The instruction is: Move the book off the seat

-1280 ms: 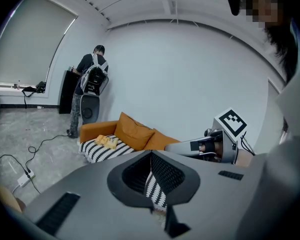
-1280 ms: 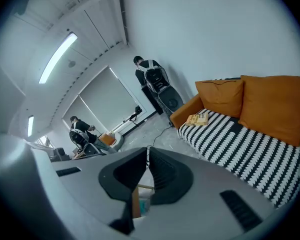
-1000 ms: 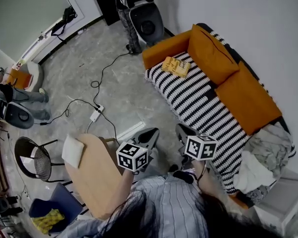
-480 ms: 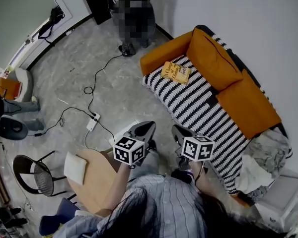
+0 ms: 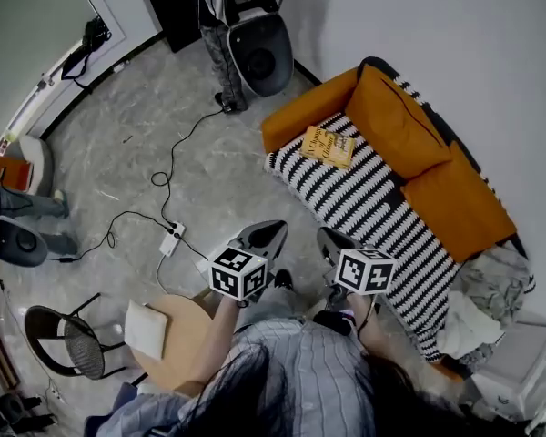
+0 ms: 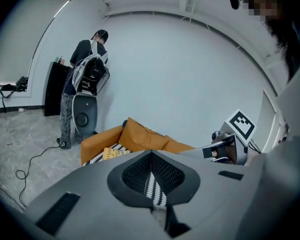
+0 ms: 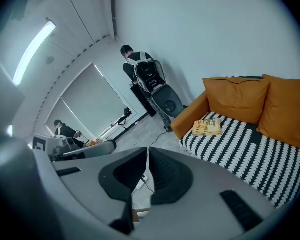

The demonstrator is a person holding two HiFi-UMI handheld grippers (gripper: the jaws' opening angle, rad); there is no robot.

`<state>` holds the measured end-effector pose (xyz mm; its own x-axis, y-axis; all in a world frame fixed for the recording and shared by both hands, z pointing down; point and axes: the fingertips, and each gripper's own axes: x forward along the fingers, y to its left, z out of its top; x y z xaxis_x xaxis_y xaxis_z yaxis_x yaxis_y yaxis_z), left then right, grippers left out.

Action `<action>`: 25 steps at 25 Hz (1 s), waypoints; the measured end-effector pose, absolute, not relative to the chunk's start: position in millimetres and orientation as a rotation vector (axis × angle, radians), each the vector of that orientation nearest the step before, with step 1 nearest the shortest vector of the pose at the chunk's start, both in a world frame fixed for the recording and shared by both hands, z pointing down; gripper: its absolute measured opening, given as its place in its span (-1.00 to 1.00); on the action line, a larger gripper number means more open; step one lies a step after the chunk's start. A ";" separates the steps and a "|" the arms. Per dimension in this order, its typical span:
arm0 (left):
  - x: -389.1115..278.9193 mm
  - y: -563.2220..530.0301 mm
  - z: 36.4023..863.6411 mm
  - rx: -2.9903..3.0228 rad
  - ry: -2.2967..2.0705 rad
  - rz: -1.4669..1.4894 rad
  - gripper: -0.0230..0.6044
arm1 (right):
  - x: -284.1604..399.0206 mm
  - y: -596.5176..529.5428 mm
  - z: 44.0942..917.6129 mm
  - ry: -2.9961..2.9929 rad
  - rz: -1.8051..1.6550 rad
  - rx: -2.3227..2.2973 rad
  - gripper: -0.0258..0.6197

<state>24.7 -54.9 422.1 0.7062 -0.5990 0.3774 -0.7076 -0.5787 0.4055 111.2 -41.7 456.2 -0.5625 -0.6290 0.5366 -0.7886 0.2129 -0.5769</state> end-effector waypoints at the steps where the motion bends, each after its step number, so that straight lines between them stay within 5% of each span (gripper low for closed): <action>1: 21.0 -58.4 422.0 2.377 -0.992 0.264 -0.89 | 107.4 -45.1 455.6 -2.292 1.268 1.363 -0.83; 25: 43.7 -148.3 461.6 2.254 -1.023 0.306 -0.89 | 174.2 -142.5 495.2 -2.190 1.377 1.399 -0.83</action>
<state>43.7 -148.3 461.6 0.6706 -0.5920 0.4471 -0.7403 -0.4951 0.4548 174.2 -142.5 495.2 -0.5320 -0.6077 0.5896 -0.7946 0.1177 -0.5956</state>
